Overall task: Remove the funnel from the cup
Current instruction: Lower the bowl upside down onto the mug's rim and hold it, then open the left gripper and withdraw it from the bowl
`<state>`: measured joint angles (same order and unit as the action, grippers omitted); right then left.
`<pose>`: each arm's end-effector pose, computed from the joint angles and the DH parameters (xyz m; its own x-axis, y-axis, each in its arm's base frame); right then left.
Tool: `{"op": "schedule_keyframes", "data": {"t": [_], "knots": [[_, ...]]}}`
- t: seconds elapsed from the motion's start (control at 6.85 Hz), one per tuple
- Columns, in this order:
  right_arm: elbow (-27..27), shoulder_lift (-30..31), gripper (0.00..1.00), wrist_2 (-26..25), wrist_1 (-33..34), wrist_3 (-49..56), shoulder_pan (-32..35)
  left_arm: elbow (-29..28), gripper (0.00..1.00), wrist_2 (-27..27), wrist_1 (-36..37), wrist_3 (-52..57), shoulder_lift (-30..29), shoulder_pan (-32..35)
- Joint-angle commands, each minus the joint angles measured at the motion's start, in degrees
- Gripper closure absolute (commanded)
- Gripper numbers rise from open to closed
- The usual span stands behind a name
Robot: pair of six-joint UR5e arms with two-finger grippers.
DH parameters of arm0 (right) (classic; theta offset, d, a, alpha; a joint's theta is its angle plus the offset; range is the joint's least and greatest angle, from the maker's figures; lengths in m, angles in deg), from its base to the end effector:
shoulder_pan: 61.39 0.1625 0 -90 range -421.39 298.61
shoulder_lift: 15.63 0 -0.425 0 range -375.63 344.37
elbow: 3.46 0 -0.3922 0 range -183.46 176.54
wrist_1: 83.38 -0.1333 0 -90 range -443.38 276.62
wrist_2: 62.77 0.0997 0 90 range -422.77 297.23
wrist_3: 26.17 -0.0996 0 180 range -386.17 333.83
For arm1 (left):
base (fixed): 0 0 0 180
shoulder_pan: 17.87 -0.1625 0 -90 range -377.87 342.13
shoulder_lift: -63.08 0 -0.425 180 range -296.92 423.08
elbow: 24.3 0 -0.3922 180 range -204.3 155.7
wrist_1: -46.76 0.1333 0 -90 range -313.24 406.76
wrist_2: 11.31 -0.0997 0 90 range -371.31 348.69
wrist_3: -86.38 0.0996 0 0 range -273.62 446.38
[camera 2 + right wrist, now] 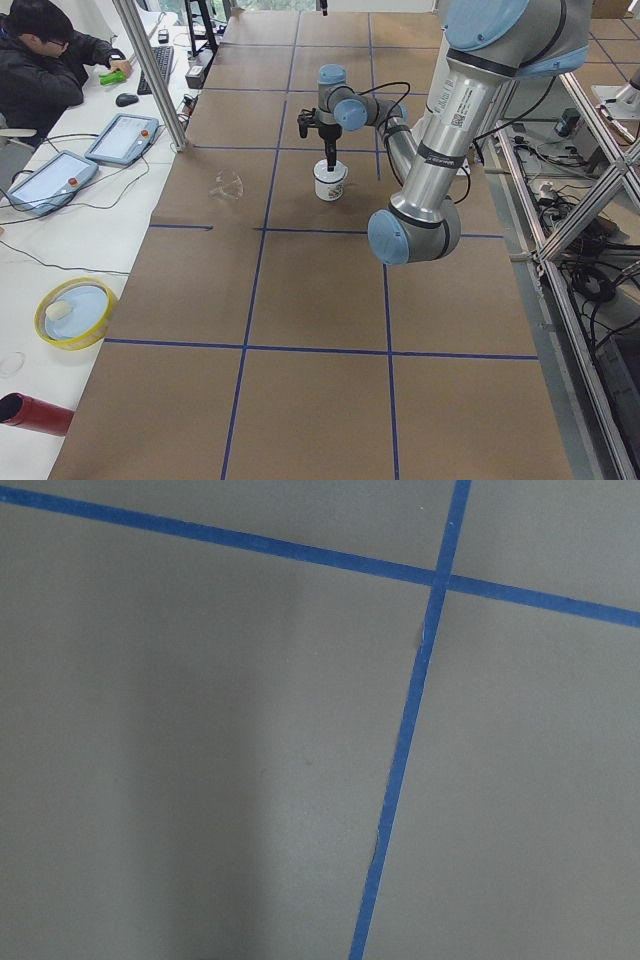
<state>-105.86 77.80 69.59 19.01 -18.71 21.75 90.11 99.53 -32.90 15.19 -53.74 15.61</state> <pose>0.0111 -0.4617 0.6050 0.7167 -0.1766 0.6746 0.2141 0.9764 0.0282 0.4245 -0.3981 0.2411 0.7005 -0.1020 -0.7064 0.1008 0.9939 -0.0435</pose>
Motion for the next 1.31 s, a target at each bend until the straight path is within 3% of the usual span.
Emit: {"op": "schedule_keyframes", "data": {"t": [0.0,0.44,0.73,0.88,1.17], "knots": [[0.1,0.0,0.00,0.0,0.0,0.0,0.0,2.2,0.00,0.6,-0.6,9.9,1.9,4.3],[0.0,0.0,0.00,0.0,0.0,0.0,0.0,2.0,0.00,12.7,-13.0,37.3,16.7,26.0],[0.1,0.0,0.00,0.0,0.0,0.0,0.0,1.5,0.00,18.4,-12.8,52.6,26.9,41.4],[0.0,0.0,0.00,0.0,0.0,0.0,0.0,-0.3,0.00,18.9,-12.8,59.5,32.8,44.3],[0.1,-0.1,0.00,0.0,0.0,0.0,0.0,-8.4,0.00,19.1,-11.8,73.1,33.9,58.2]]}}
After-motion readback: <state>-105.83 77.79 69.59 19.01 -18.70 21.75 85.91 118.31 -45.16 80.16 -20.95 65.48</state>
